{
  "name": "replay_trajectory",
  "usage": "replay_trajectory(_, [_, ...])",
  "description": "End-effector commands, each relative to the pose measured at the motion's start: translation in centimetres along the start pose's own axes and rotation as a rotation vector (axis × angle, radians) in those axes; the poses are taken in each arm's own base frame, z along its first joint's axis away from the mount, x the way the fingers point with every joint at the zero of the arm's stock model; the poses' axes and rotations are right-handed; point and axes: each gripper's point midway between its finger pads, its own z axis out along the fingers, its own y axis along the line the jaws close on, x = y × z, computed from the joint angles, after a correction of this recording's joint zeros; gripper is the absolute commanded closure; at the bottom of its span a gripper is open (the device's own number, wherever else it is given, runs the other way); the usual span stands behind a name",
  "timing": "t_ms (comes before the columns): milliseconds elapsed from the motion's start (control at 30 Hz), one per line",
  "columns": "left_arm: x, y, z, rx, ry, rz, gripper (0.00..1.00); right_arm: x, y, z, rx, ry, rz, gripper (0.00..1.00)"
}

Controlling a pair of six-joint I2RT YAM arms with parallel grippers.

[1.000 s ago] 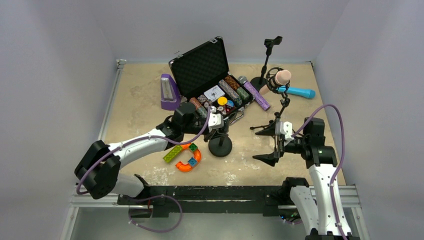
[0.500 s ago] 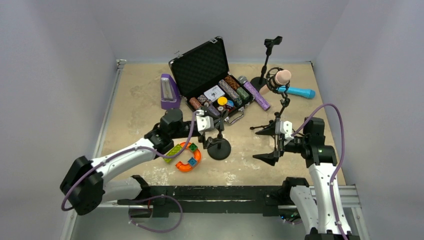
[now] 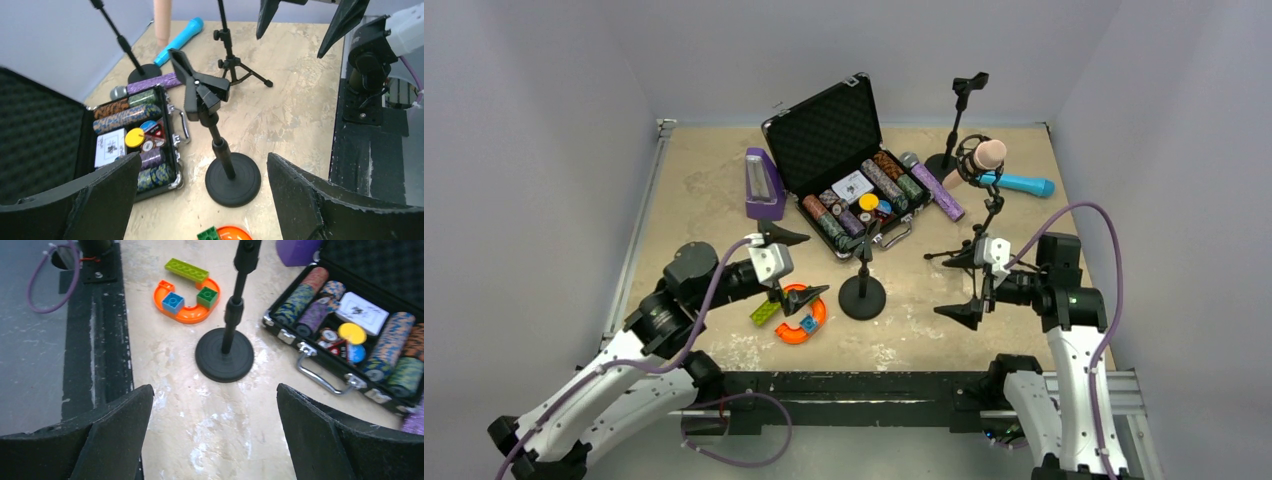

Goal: Attach the microphones to the stand

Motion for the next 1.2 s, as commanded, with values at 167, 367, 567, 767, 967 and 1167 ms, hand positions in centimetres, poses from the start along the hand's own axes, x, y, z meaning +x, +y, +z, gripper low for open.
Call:
replay_trajectory(167, [3.9,1.5,-6.0,-0.240,0.262,-0.131,0.01,-1.7,-1.0,-3.7,0.185,0.241,-0.079,0.05])
replay_trajectory(367, [4.6,1.8,-7.4,-0.301,0.230,-0.104,0.01,-1.0,-2.6,-6.9,0.400,0.391,-0.051,0.06])
replay_trajectory(567, [4.9,1.5,-7.7,-0.292,0.231,-0.089,0.01,0.2,-6.0,-11.6,0.708,0.508,0.050,0.05])
replay_trajectory(767, [4.3,0.9,-7.9,-0.265,0.204,-0.084,0.01,1.5,-9.8,-15.0,0.963,0.468,0.193,0.06])
replay_trajectory(967, [4.3,0.9,-8.0,-0.268,0.200,-0.080,0.01,2.5,-13.5,-18.2,1.191,0.423,0.266,0.05])
replay_trajectory(1167, [4.1,0.7,-8.1,-0.259,0.191,-0.077,0.01,4.5,-16.4,-18.6,1.235,0.373,0.382,0.05])
